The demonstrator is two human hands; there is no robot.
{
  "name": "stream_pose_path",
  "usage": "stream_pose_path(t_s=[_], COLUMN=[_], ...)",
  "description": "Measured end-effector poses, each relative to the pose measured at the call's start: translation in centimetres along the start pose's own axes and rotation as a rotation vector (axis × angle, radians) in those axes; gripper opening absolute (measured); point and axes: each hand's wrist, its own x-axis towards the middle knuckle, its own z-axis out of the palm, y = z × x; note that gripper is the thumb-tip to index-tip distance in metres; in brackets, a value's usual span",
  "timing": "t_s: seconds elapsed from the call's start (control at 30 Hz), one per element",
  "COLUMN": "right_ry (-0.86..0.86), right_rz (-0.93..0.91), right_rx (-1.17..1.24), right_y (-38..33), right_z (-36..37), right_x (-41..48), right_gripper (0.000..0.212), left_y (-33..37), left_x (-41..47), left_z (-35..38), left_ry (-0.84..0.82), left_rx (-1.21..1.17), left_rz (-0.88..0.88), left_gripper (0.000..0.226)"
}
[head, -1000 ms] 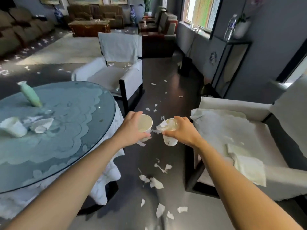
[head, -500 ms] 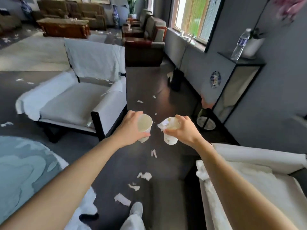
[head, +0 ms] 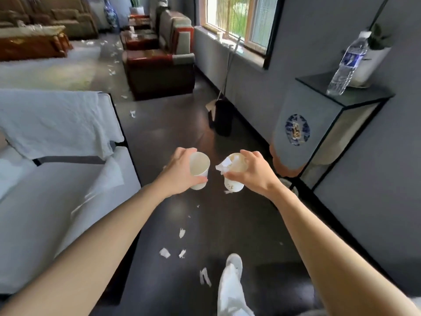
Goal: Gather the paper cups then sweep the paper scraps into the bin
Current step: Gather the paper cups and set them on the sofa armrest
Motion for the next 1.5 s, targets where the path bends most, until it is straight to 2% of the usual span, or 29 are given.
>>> stream_pose_path(t_s=[0.3, 0.5, 0.67, 0.87, 1.07, 1.23, 1.5], right_ry=[-0.019, -0.084, -0.082, -0.064, -0.037, -0.062, -0.106], right_rz=[0.058, 0.028, 0.059, 0.118, 0.207, 0.313, 0.522], right_rx=[-0.071, -0.092, -0.055, -0.037, -0.012, 0.009, -0.077], right_y=[1.8, 1.9, 2.6, 3.8, 8.4, 14.3, 25.0], right_z=[-6.5, -5.0, -3.7, -5.3, -6.3, -5.0, -0.6], right_x=[31.8, 51.1, 66.8, 82.2, 98.1, 111.0, 123.8], right_gripper=[0.091, 0.093, 0.094, 0.092, 0.09, 0.094, 0.094], left_y=[-0.2, -5.5, -9.5, -11.0, -12.3, -14.9, -21.6], left_x=[31.9, 49.7, 65.7, 83.0, 100.5, 114.8, 129.2], left_z=[0.1, -0.6, -1.3, -1.1, 2.9, 8.4, 18.9], left_ry=[-0.024, -0.019, -0.095, -0.19, -0.286, -0.382, -0.56], left_rx=[-0.027, -0.017, 0.03, 0.035, 0.054, 0.077, 0.158], left_rz=[-0.001, -0.058, -0.035, 0.008, 0.081, 0.061, 0.04], left_gripper=[0.089, 0.089, 0.088, 0.089, 0.088, 0.088, 0.089])
